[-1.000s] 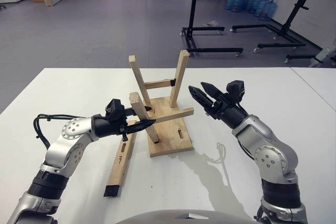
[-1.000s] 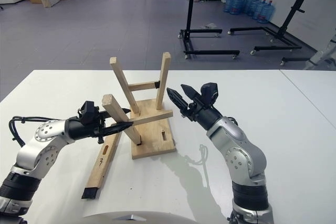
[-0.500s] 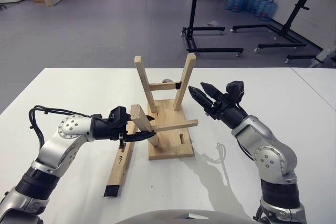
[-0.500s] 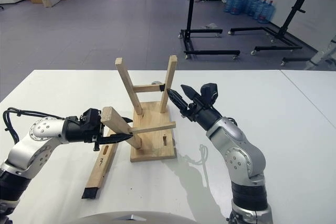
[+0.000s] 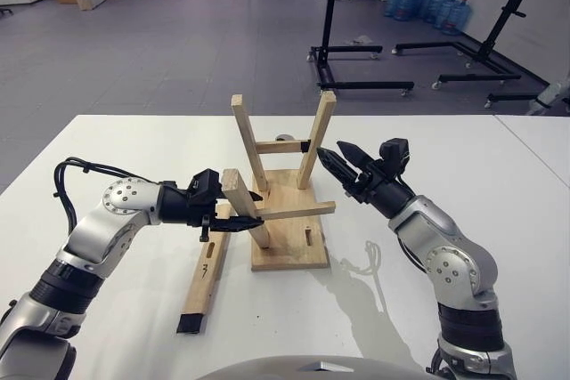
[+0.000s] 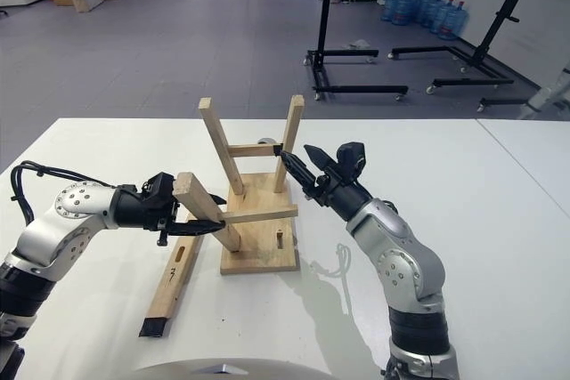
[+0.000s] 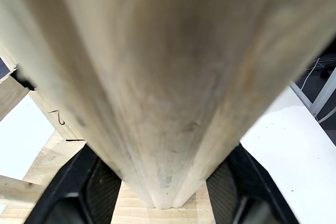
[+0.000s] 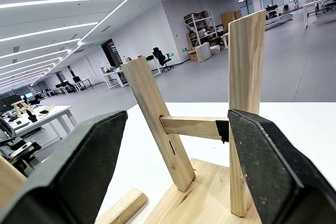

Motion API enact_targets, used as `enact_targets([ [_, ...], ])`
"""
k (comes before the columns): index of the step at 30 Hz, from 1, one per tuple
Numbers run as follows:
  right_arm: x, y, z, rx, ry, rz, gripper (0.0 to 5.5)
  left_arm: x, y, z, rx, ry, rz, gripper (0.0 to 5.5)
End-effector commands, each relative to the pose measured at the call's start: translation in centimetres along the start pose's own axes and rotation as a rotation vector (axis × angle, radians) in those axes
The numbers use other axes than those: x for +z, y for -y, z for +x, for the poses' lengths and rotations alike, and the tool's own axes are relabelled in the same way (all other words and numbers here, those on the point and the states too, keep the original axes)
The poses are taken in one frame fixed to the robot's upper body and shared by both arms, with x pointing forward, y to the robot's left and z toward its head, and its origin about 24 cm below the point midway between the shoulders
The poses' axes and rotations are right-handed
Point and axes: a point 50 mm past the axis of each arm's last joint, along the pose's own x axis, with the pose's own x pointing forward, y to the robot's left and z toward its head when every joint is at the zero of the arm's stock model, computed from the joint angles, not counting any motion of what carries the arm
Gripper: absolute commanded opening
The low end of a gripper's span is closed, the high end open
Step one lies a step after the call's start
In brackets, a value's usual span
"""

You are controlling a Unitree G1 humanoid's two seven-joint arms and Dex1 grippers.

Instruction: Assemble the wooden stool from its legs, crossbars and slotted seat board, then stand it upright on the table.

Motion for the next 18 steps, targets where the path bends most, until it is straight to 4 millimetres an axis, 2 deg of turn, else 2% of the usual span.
enact_targets([
  [1, 0.8, -0.1, 0.3, 0.007, 0.045, -0.008, 3.52, -5.9, 1.5, 0.2, 0.035, -0.225, -0.247, 2.49],
  [7, 0.9, 0.0, 0.3, -0.004, 0.059, -0.01, 3.52, -4.4, 0.3, -0.4, 0.11, -0.178, -0.221, 3.35],
  [11, 1.0, 0.0, 0.0, -0.008, 0.066, -0.01, 3.52, -3.1, 0.6, -3.0, 0.17, -0.158, -0.206, 3.8],
  [15, 1.4, 0.3, -0.5, -0.026, 0.08, -0.017, 3.52, -2.8, 1.5, -6.1, 0.24, -0.227, -0.186, 3.8],
  [18, 1.5, 0.4, -0.8, -0.031, 0.079, -0.026, 3.52, -2.9, 1.7, -8.0, 0.401, -0.287, -0.179, 3.8],
])
